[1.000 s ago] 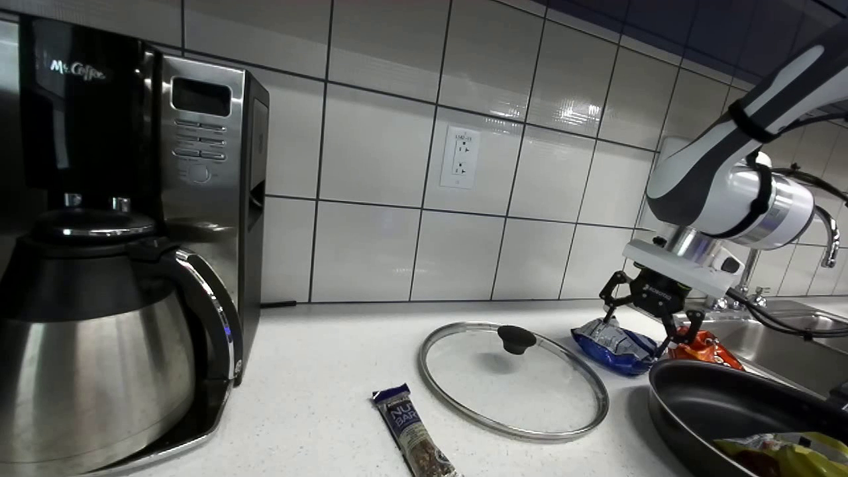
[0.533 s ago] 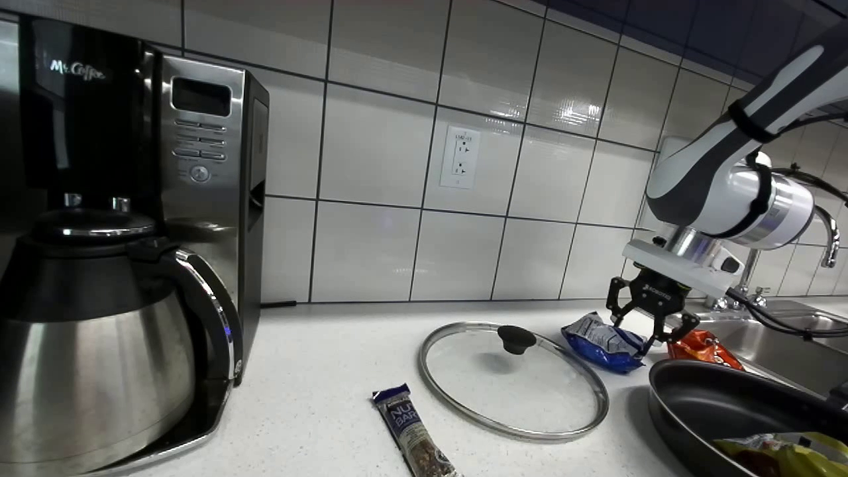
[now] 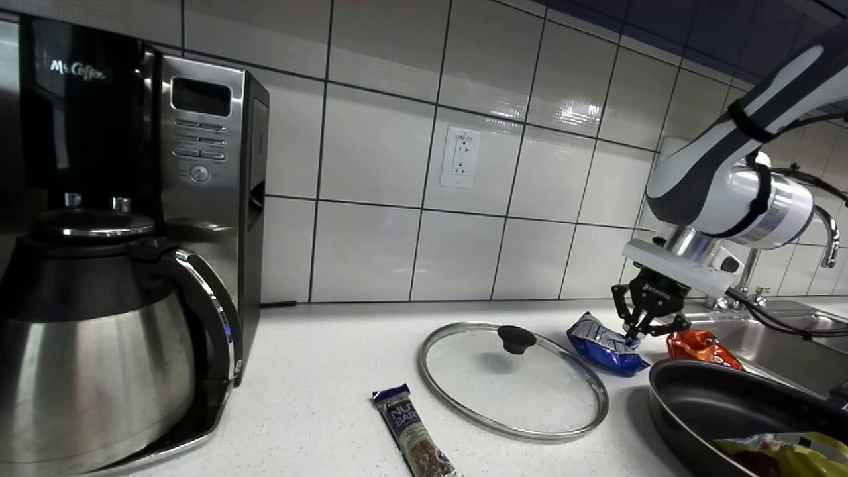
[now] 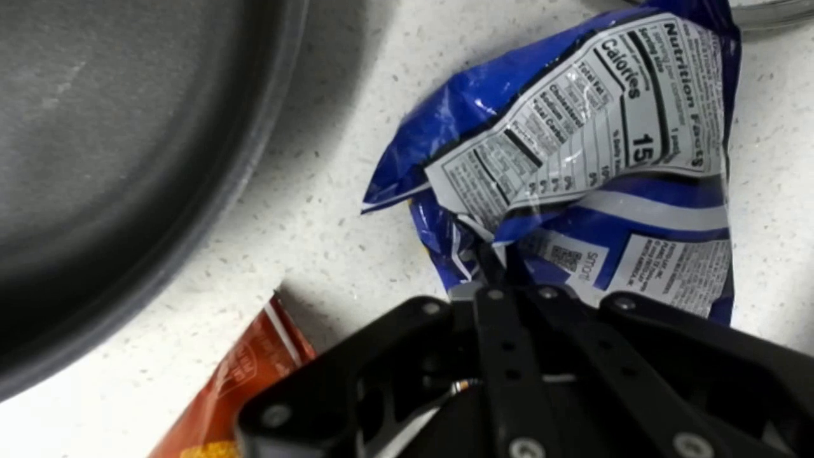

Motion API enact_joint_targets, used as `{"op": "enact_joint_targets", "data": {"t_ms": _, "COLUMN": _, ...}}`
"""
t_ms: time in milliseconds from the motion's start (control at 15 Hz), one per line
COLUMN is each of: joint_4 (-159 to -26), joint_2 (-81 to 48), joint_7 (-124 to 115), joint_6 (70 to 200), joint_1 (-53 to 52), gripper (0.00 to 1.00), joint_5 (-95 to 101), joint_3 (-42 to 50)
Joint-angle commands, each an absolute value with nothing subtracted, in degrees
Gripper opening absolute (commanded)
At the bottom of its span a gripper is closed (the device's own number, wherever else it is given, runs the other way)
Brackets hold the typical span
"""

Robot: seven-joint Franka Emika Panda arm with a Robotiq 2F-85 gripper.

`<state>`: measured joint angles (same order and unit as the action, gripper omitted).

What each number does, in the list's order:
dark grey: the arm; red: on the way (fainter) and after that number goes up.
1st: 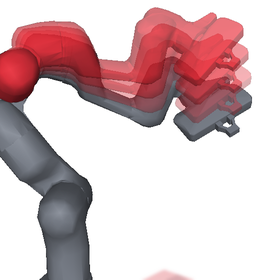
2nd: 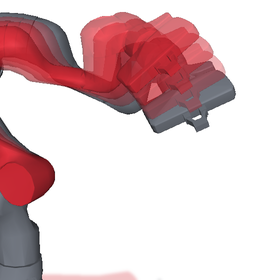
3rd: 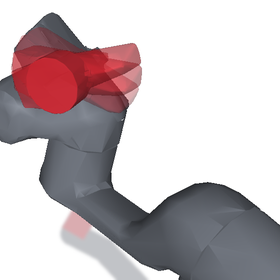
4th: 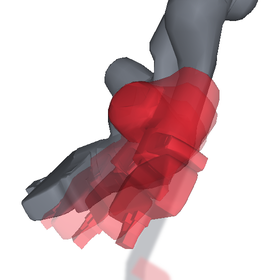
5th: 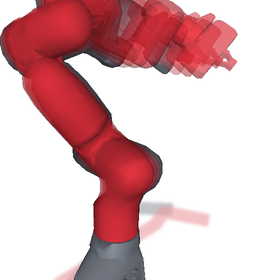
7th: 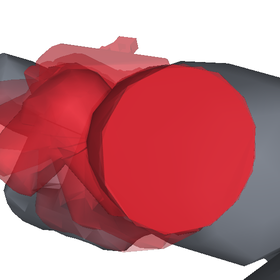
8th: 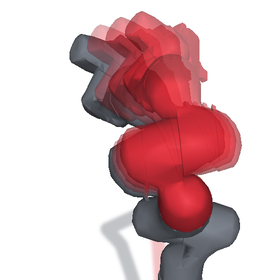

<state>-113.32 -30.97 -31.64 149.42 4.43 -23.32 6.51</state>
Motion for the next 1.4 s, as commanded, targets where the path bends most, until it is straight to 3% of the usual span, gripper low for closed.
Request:
{"op": "enact_joint_targets", "data": {"t_ms": 0, "joint_4": -111.89, "joint_2": -31.79, "joint_7": -32.53, "joint_6": 149.36, "joint_1": 4.66, "gripper": 0.0, "joint_5": -24.23, "joint_3": 6.28}}
{"op": "enact_joint_targets", "data": {"t_ms": 1333, "joint_4": -122.85, "joint_2": -16.45, "joint_7": -29.09, "joint_6": 149.03, "joint_1": 5.59, "gripper": 0.0, "joint_5": -24.18, "joint_3": 6.44}}
